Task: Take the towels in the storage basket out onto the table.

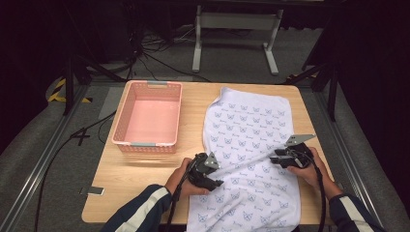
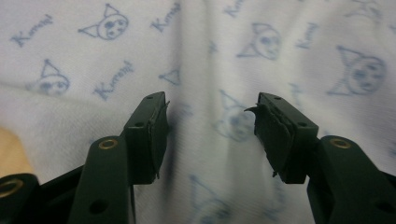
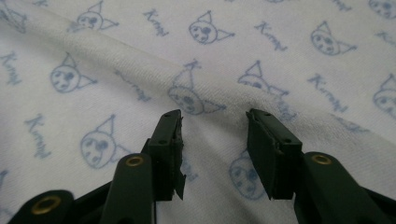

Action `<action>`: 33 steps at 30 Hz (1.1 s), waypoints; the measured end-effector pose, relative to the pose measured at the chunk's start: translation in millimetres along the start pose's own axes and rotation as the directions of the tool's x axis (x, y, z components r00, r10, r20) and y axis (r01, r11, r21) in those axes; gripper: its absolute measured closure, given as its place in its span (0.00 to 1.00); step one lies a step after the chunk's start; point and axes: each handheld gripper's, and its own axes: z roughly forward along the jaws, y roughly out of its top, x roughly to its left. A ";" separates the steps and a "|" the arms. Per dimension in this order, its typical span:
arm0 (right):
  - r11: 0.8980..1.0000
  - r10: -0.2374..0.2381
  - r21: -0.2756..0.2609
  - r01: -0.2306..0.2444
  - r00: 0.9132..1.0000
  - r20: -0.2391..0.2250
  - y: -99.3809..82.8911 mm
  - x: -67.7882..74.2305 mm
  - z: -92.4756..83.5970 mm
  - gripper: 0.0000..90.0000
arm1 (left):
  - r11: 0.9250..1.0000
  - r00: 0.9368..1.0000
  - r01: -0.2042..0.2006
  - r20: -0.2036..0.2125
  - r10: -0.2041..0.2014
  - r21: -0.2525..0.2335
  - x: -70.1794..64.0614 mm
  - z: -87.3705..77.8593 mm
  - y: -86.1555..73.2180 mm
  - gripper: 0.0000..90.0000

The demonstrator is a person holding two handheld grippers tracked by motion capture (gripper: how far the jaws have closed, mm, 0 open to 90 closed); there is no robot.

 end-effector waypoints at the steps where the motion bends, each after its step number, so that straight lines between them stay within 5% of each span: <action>1: 1.000 0.000 0.000 0.000 1.000 0.000 0.0 0.0 0.0 0.61 | 1.000 1.000 0.000 0.000 0.000 0.000 0.0 0.0 0.0 0.50; 5: 0.999 -0.037 0.002 0.037 0.999 -0.018 -13.4 13.1 -10.2 0.59 | 1.000 0.998 0.000 0.065 0.000 0.008 -26.7 -8.1 -11.5 0.52; 8: 0.998 -0.064 0.004 0.065 0.997 -0.036 -22.0 26.9 -16.9 0.58 | 0.999 0.998 -0.022 0.061 0.021 0.025 -40.4 -11.9 -15.4 0.52; 14: 0.995 -0.100 0.018 0.101 0.993 -0.067 -36.4 47.4 -29.9 0.56 | 0.999 0.991 -0.002 0.134 -0.004 0.043 -47.7 -18.2 -20.1 0.52; 15: 0.994 -0.099 0.034 0.103 0.991 -0.093 -41.4 51.9 -36.0 0.56 | 0.999 0.992 -0.018 0.124 0.014 0.031 -45.8 -19.1 -18.6 0.49; 19: 0.995 -0.078 0.052 0.084 0.991 -0.110 -43.7 49.9 -42.1 0.57 | 0.999 0.999 0.026 0.038 -0.025 -0.044 -29.4 -25.0 -2.6 0.40; 22: 0.998 -0.063 -0.011 0.063 0.998 -0.025 -32.4 36.5 -49.6 0.58 | 0.996 0.997 0.051 -0.045 -0.055 -0.070 -4.7 -17.8 20.9 0.35; 24: 0.997 -0.041 -0.064 0.043 0.998 0.041 -19.6 22.2 -49.5 0.57 | 0.999 0.992 0.010 -0.126 -0.016 -0.042 14.2 -6.4 32.8 0.36; 26: 0.997 -0.037 -0.061 0.042 0.996 0.087 -7.0 7.1 -41.3 0.57 | 0.996 0.992 0.072 -0.103 -0.076 -0.047 30.4 4.1 38.3 0.36; 28: 0.998 -0.034 -0.054 0.040 0.994 0.102 1.4 -3.4 -33.4 0.57 | 0.997 0.987 0.059 -0.149 -0.065 -0.040 37.5 10.2 41.9 0.36; 33: 1.000 -0.020 -0.016 0.022 0.994 0.106 6.2 -22.4 -9.6 0.60 | 0.997 0.985 0.074 -0.154 -0.077 -0.023 54.9 24.5 37.3 0.38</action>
